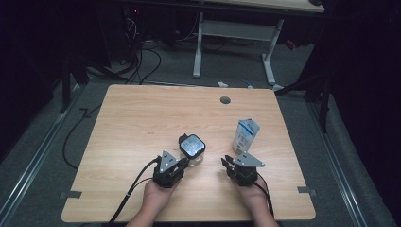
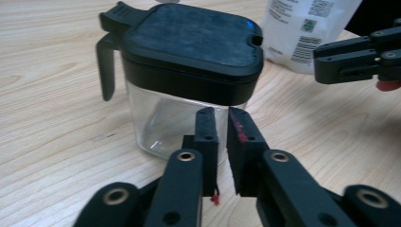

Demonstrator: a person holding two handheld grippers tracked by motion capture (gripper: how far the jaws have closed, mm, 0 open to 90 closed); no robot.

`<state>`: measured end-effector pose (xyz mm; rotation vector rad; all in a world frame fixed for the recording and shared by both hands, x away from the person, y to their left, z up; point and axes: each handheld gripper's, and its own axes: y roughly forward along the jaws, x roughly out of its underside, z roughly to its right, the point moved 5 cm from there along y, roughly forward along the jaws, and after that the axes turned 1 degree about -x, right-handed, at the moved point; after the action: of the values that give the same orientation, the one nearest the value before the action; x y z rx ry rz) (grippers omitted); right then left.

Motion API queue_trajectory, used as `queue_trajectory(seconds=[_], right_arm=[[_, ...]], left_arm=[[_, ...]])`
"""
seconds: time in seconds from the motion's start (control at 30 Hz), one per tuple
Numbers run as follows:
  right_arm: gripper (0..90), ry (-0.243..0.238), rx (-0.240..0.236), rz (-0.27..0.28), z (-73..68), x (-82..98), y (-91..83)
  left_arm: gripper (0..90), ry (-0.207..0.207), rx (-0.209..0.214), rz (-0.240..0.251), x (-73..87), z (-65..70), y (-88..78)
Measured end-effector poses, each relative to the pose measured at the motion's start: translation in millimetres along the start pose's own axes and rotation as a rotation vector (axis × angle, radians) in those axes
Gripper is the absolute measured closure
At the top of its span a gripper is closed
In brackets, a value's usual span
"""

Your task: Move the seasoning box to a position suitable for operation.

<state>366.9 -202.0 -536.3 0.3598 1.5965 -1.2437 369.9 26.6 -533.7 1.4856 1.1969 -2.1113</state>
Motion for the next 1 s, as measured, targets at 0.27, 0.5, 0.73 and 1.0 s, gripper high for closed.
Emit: queue_trajectory(seconds=[0.27, 0.5, 0.73, 1.0], right_arm=[[76.8, -0.007, -0.004, 0.004, -0.9, -0.3, -0.5], [76.9, -0.010, -0.007, -0.008, -2.4, 1.4, 0.3], [77.0, -0.013, -0.011, -0.021, -3.0, 4.1, 2.7], [77.0, -0.019, -0.011, -0.029, -4.4, 5.9, 4.4]], left_arm=[[73.0, -0.014, -0.100, -0.018, -7.9, -34.8, -12.3], [76.1, -0.045, -0.138, -0.041, -13.1, -62.5, 4.4], [90.0, 0.002, -0.110, -0.010, -27.6, -67.5, 25.7], [90.0, -0.001, -0.036, 0.000, -23.3, -57.2, 30.9]])
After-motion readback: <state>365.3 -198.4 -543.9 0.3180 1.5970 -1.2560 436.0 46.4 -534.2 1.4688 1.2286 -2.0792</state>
